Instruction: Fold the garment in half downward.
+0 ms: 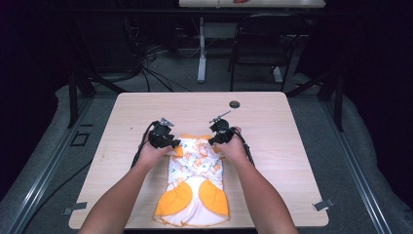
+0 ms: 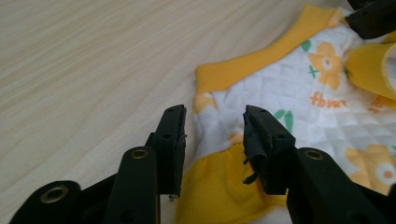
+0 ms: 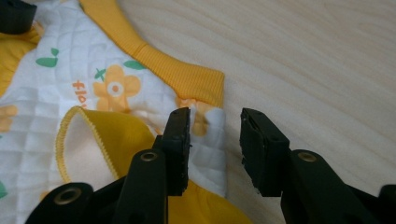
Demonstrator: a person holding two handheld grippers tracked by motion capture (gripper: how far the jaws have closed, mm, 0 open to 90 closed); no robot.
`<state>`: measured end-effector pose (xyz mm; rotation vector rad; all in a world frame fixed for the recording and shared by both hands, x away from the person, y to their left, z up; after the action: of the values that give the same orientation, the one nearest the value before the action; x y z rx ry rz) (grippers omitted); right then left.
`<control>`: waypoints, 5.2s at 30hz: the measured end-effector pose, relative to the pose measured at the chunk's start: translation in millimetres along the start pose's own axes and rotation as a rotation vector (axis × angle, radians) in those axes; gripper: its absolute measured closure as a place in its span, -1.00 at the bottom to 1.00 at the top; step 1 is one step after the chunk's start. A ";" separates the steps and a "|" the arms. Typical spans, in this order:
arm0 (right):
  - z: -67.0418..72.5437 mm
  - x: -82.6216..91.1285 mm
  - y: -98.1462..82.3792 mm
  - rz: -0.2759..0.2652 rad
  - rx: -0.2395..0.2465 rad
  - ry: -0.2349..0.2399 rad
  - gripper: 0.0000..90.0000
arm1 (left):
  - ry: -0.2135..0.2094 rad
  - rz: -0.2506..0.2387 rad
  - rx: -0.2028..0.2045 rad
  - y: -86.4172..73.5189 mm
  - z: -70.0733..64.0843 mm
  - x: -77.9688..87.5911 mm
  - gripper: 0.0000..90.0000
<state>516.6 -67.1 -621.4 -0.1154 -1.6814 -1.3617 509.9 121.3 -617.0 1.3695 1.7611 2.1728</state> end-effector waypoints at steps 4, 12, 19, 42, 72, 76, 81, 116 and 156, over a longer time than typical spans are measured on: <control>0.6 -3.5 -5.5 0.033 0.004 0.018 0.63 | 0.015 -0.002 0.027 -1.7 6.7 -0.9 0.22; 7.0 8.9 1.0 0.018 0.053 0.032 0.98 | 0.016 0.014 0.050 -2.2 11.8 -8.4 0.22; 10.2 15.4 3.1 -0.009 0.064 0.033 0.98 | 0.006 0.032 0.051 -5.2 9.1 -16.6 0.34; 4.4 33.0 13.7 -0.076 0.047 0.063 0.98 | -0.017 -0.032 0.027 22.2 -2.5 14.6 0.99; 10.8 83.1 68.7 -0.174 0.219 -0.008 0.98 | 0.001 -0.175 -0.061 85.6 -2.3 63.9 0.99; 14.9 90.1 66.4 -0.181 0.254 -0.003 0.98 | -0.023 -0.182 -0.091 82.6 -9.9 71.3 0.99; 18.3 96.3 58.1 -0.187 0.273 0.014 0.98 | -0.048 -0.195 -0.104 71.7 -18.3 77.0 0.99; 65.1 116.8 -18.6 -0.124 0.351 0.099 0.98 | -0.183 -0.159 -0.110 -5.4 -65.8 109.4 0.99; 86.1 135.4 -61.5 -0.174 0.228 0.209 1.00 | -0.277 -0.151 -0.080 -40.3 -98.5 131.8 0.89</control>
<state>354.4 -82.7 -566.7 0.3010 -1.6841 -1.2498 347.9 127.3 -567.9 1.3903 1.6029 1.8529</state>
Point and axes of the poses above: each handheld gripper's, and its own axes: x roughly backward along the jaws, y roughly out of its top, z roughly to its left, the point moved 8 cm from there along -x, roughly forward along the jaws, and after that the axes turned 12 degrees about -z, right-handed, at the moved point
